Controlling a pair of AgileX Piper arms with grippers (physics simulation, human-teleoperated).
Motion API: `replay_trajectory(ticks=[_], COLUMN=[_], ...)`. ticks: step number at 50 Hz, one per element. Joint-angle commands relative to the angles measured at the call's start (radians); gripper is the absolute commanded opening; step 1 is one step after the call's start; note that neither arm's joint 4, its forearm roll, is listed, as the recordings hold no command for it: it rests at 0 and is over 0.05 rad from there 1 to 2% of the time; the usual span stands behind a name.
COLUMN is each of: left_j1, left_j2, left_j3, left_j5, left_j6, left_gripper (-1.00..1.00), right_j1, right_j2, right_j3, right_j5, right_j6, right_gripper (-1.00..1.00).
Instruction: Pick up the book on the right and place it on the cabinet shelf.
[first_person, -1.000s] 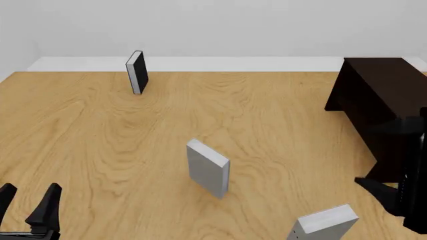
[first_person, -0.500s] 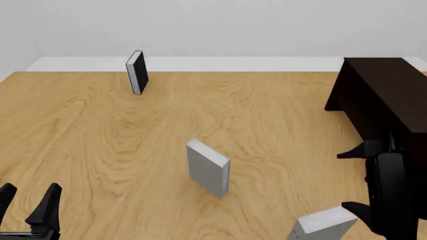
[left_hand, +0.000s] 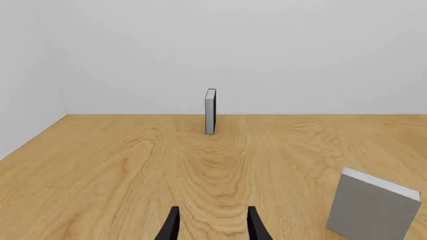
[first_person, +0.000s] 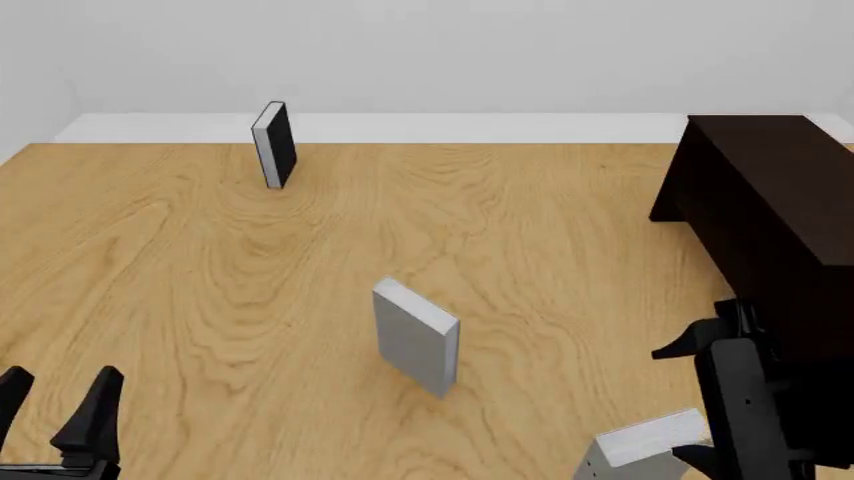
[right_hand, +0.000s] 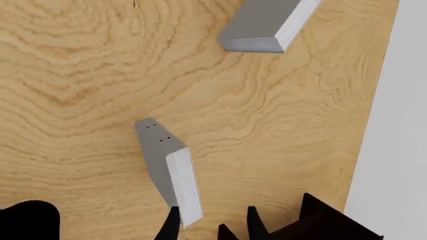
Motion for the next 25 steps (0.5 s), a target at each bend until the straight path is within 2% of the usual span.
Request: replay_trajectory(ticks=[1,9,25], left_j1=[0.0,0.0,0.0], left_j2=[0.0,0.0,0.0], left_j3=[0.0,0.0,0.0], left_j5=[0.0,0.0,0.0], left_j6=[0.0,0.0,0.0], left_gripper=[1.0,1.0,1.0], right_j1=[0.007,0.019,0.088], right_j2=[0.001,0.018,0.115], right_j3=[0.017,0.025,0.035], right_j5=[0.025,0.021,-0.047], right_j6=[-0.002,0.008,0.07], right_gripper=[1.0,1.0,1.0])
